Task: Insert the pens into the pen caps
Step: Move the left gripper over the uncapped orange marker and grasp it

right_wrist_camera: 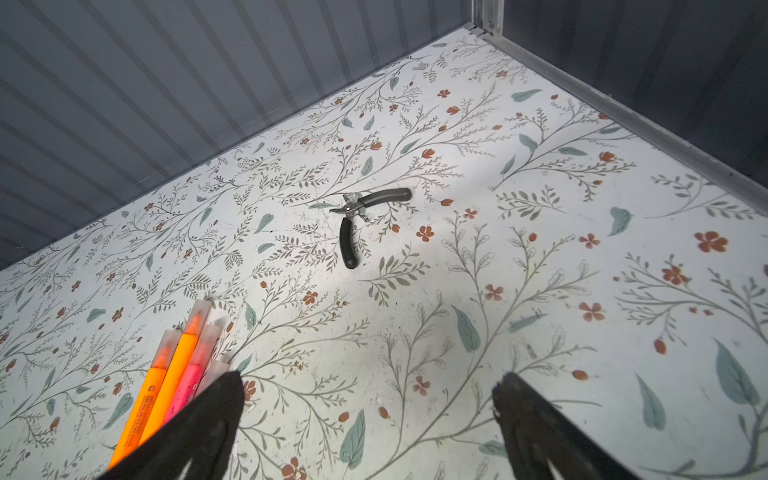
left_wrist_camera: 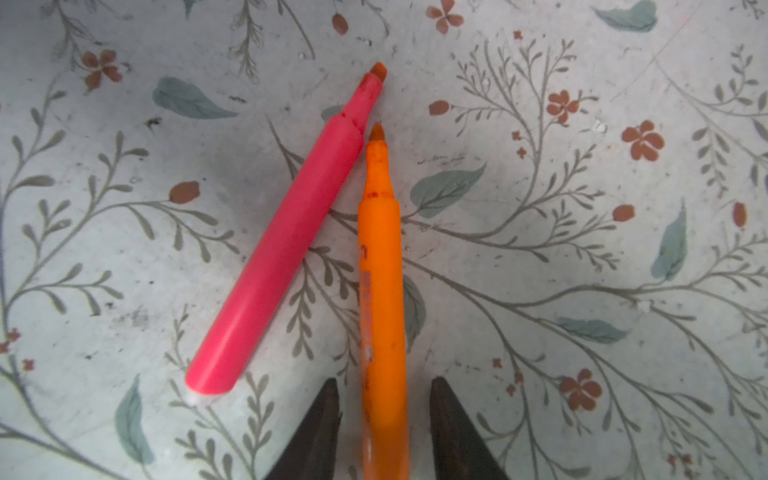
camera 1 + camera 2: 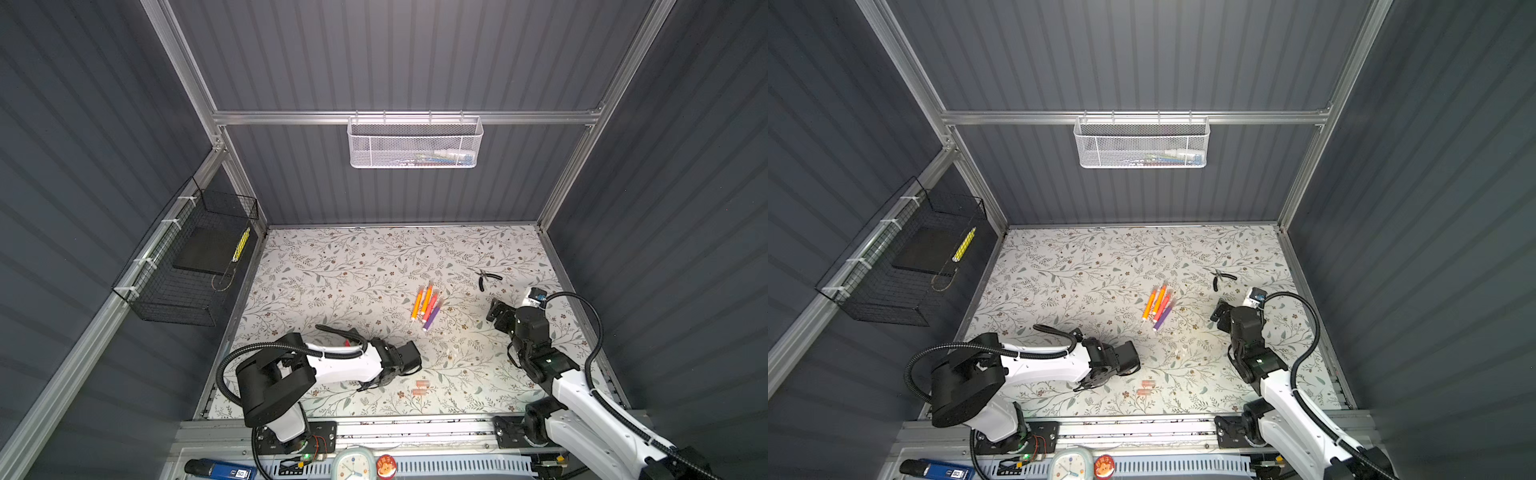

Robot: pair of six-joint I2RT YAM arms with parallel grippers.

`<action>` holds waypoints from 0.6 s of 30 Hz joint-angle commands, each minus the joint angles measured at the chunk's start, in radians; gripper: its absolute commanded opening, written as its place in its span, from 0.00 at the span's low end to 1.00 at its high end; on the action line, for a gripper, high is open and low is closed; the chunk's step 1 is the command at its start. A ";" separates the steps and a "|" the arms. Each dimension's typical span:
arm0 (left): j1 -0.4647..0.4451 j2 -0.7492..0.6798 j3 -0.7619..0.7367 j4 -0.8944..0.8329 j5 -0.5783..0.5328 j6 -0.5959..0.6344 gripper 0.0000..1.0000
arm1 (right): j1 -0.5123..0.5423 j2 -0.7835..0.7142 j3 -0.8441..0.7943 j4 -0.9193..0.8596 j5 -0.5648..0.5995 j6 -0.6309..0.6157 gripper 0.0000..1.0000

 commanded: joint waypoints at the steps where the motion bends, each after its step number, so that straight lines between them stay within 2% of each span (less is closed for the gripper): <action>1: -0.006 0.048 0.009 -0.027 0.037 -0.031 0.35 | -0.001 -0.007 0.017 -0.003 0.002 -0.012 0.96; 7: -0.006 0.057 0.016 -0.027 0.043 -0.019 0.26 | -0.001 -0.011 0.017 -0.005 0.000 -0.012 0.96; 14: -0.002 0.045 -0.006 0.017 0.059 0.009 0.21 | -0.001 -0.012 0.015 -0.004 0.000 -0.012 0.97; 18: 0.046 0.047 -0.027 0.110 0.097 0.111 0.14 | -0.001 -0.012 0.016 -0.003 0.001 -0.011 0.96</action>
